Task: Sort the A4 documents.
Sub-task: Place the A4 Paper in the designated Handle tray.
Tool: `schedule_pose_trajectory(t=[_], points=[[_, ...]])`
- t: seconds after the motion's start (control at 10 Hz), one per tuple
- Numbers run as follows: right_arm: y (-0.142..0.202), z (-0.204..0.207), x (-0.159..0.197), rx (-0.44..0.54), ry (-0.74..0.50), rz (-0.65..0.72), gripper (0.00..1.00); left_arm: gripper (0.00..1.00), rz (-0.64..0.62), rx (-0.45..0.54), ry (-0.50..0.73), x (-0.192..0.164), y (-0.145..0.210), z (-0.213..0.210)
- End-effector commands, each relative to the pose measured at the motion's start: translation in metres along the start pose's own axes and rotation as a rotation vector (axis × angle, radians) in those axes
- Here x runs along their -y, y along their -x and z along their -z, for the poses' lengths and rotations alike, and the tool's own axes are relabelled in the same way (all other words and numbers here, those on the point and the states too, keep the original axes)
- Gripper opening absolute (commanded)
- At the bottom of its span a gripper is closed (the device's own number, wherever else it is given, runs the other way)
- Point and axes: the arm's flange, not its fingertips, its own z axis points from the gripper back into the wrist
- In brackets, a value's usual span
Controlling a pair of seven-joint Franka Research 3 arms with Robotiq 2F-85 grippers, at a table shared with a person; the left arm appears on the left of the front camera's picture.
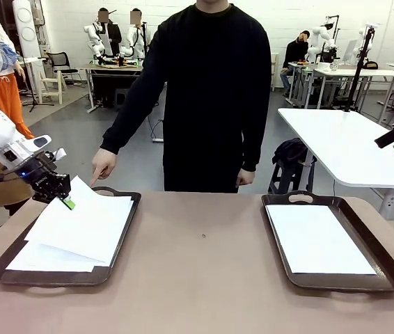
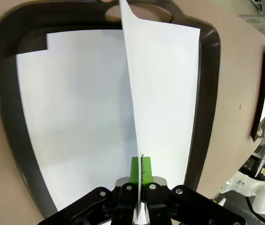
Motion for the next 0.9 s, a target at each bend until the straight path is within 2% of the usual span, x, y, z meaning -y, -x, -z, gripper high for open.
schedule_pose_trajectory(t=[0.0, 0.5, 0.6, 0.7, 0.8], points=[[-0.0006, 0.0008, -0.001, 0.002, -0.001, -0.003, 1.0, 0.01, 0.0, -0.077, -0.024, -0.001, -0.0072, 0.0037], [-0.0006, 0.0008, -0.001, 0.002, -0.001, -0.003, 1.0, 0.01, -0.014, -0.078, -0.044, -0.0021, -0.0042, 0.0049], [-0.0006, 0.0008, -0.001, 0.002, -0.001, -0.003, 1.0, 0.19, -0.001, -0.091, -0.051, -0.0028, -0.0033, 0.0052], [-0.0006, 0.0008, -0.001, 0.002, -0.001, -0.003, 1.0, 0.2, -0.002, -0.099, -0.055, -0.0026, -0.0025, 0.0055], [-0.0006, 0.0008, -0.001, 0.002, -0.001, -0.003, 1.0, 0.39, 0.0, -0.099, -0.06, -0.0033, -0.0014, 0.0041]])
